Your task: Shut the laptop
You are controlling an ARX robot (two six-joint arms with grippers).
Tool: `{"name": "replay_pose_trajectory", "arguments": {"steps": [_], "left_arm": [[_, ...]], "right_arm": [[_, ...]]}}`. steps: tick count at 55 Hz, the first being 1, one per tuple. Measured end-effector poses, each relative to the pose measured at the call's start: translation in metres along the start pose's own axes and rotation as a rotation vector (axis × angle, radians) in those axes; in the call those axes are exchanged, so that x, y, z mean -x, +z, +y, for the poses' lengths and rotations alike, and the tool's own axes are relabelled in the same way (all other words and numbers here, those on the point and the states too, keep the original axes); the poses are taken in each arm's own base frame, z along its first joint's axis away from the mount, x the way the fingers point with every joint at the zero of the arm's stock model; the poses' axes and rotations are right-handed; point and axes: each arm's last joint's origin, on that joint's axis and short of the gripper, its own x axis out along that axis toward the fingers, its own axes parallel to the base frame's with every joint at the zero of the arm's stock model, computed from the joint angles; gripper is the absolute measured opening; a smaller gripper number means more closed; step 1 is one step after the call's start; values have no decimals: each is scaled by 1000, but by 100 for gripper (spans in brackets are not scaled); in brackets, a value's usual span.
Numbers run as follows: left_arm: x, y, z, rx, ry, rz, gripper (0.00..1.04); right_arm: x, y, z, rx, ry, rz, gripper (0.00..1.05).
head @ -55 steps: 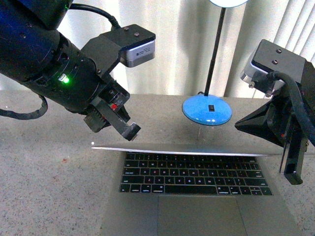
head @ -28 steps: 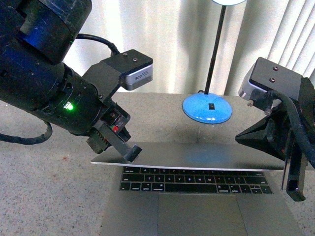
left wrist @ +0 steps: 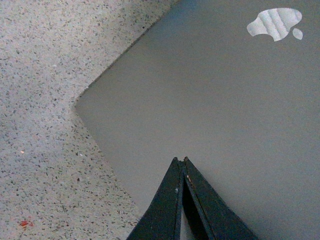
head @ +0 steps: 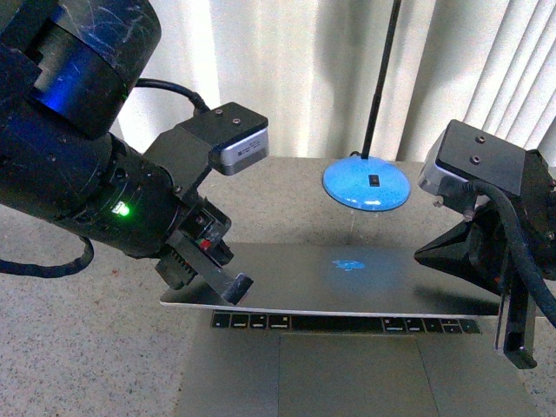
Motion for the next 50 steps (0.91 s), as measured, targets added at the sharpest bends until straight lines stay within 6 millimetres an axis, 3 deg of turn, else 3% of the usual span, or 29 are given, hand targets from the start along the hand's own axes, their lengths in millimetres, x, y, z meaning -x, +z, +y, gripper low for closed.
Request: {"name": "replay_pose_trajectory", "arguments": {"steps": [23, 50], "left_arm": [[-13, -9, -8, 30, -35, 2, 4], [-37, -34, -17, 87, -81, 23, 4]], "right_arm": [[-11, -12, 4, -9, 25, 25, 3], [-31, -31, 17, -25, 68, 56, 3]]}}
